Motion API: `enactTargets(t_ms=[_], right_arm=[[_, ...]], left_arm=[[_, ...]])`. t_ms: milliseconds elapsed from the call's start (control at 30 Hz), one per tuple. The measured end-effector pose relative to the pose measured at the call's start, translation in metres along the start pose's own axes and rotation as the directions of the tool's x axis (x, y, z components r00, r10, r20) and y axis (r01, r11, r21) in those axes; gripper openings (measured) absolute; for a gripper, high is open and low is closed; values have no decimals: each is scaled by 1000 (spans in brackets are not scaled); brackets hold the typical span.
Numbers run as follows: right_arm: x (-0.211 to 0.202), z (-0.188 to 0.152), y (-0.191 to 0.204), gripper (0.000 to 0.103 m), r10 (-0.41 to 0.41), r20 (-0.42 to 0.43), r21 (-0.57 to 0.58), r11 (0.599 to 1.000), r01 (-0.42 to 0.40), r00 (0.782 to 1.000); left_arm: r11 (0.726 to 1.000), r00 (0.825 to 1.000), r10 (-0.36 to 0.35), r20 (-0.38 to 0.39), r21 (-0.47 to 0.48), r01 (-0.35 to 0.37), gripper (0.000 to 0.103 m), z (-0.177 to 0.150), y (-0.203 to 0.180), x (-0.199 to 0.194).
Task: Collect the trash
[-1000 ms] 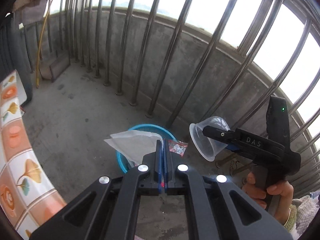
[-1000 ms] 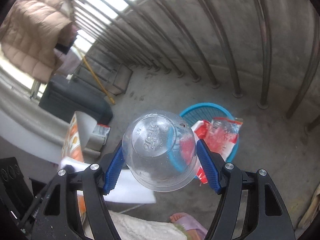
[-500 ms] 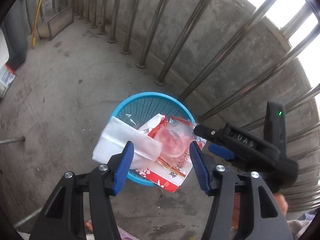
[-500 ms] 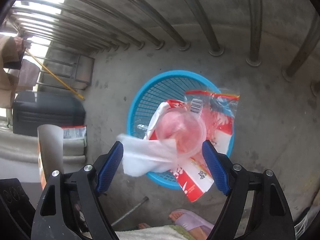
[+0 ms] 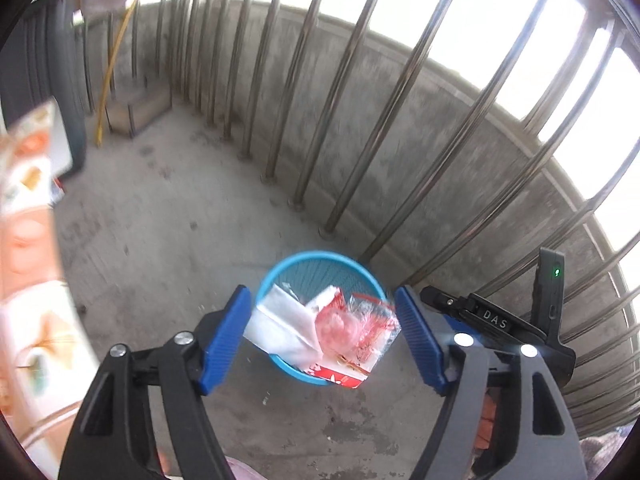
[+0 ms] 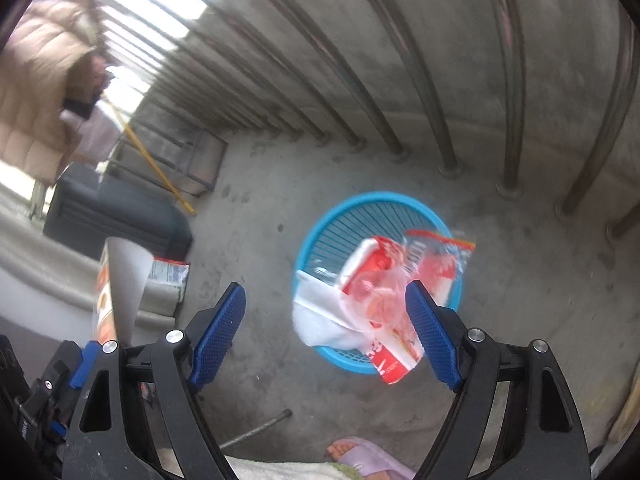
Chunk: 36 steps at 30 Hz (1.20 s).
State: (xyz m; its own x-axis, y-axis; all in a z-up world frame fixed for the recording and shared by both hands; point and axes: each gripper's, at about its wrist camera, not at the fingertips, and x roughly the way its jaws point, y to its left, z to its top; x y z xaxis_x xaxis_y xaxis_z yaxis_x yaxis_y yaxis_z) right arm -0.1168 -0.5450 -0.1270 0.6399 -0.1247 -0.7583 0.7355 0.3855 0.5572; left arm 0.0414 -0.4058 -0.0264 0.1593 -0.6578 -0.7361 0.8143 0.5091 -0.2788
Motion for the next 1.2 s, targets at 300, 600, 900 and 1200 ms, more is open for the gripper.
enactTargets(t_ms=[300, 600, 900, 1200], right_arm=[[-84, -42, 105, 95, 88, 201, -385, 923, -4, 976], [-103, -85, 168, 95, 189, 123, -561, 823, -89, 974], [-129, -146, 226, 95, 150, 308, -747, 650, 141, 940], [-121, -187, 232, 95, 111, 268, -807, 568, 160, 957]], left_arm=[[983, 961, 181, 211, -2, -184, 97, -36, 23, -131], [886, 856, 454, 246, -228, -405, 97, -97, 68, -221], [700, 677, 707, 202, -332, -632, 97, -148, 82, -267], [646, 680, 731, 53, -372, -666, 97, -181, 96, -252]])
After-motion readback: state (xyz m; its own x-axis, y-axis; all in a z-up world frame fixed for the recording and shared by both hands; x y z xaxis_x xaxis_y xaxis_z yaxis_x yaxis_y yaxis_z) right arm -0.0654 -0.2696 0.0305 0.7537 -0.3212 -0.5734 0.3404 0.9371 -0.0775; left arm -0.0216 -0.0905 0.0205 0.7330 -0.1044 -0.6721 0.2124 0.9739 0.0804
